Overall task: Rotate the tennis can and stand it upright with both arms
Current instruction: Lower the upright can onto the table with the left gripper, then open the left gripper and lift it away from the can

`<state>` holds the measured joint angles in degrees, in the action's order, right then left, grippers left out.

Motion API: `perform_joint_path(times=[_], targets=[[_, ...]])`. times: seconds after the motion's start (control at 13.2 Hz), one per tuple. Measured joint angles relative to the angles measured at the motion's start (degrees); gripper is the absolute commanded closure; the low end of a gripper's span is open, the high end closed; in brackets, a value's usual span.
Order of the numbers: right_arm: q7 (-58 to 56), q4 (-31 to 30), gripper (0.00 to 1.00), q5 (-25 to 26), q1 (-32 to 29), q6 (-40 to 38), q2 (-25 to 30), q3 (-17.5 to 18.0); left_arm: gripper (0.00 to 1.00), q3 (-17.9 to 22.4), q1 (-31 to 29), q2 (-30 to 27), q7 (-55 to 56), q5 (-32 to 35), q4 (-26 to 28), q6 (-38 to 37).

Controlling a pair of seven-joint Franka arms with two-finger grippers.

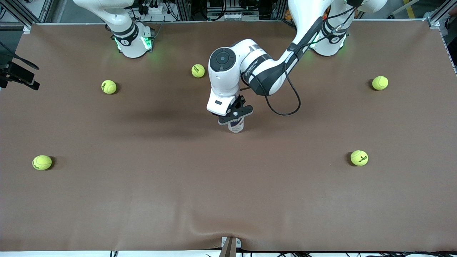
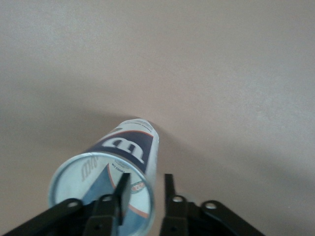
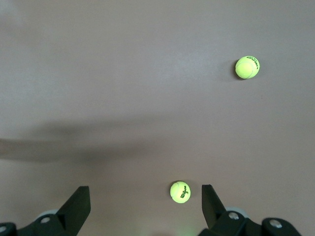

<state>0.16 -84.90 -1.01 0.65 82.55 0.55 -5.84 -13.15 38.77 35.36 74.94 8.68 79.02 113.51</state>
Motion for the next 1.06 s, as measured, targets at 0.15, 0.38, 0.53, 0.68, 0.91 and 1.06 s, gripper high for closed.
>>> perform_joint_path(times=[0.15,0.38,0.53,0.68,0.91,1.06], targets=[[0.0,0.0,0.00,0.0,0.0,0.0,0.0,0.0,0.28,0.0,0.0,0.0,0.0,0.0,-0.3,0.0],[0.0,0.0,0.00,0.0,0.0,0.0,0.0,0.0,0.00,-0.1,-0.1,-0.3,0.1,0.0,-1.2,0.0],[0.0,0.0,0.00,0.0,0.0,0.0,0.0,0.0,0.00,-0.1,-0.2,-1.3,0.2,-0.9,-1.8,0.0],[0.0,0.0,0.00,0.0,0.0,0.0,0.0,0.0,0.00,-0.1,-0.8,-3.0,0.4,-1.7,-2.6,-0.1],[0.0,0.0,0.00,0.0,0.0,0.0,0.0,0.0,0.00,0.0,-3.4,-5.1,0.4,-1.8,-3.0,-0.3],[0.0,0.0,0.00,0.0,0.0,0.0,0.0,0.0,0.00,0.0,-4.9,-5.3,0.0,-1.8,-3.5,-0.3]])
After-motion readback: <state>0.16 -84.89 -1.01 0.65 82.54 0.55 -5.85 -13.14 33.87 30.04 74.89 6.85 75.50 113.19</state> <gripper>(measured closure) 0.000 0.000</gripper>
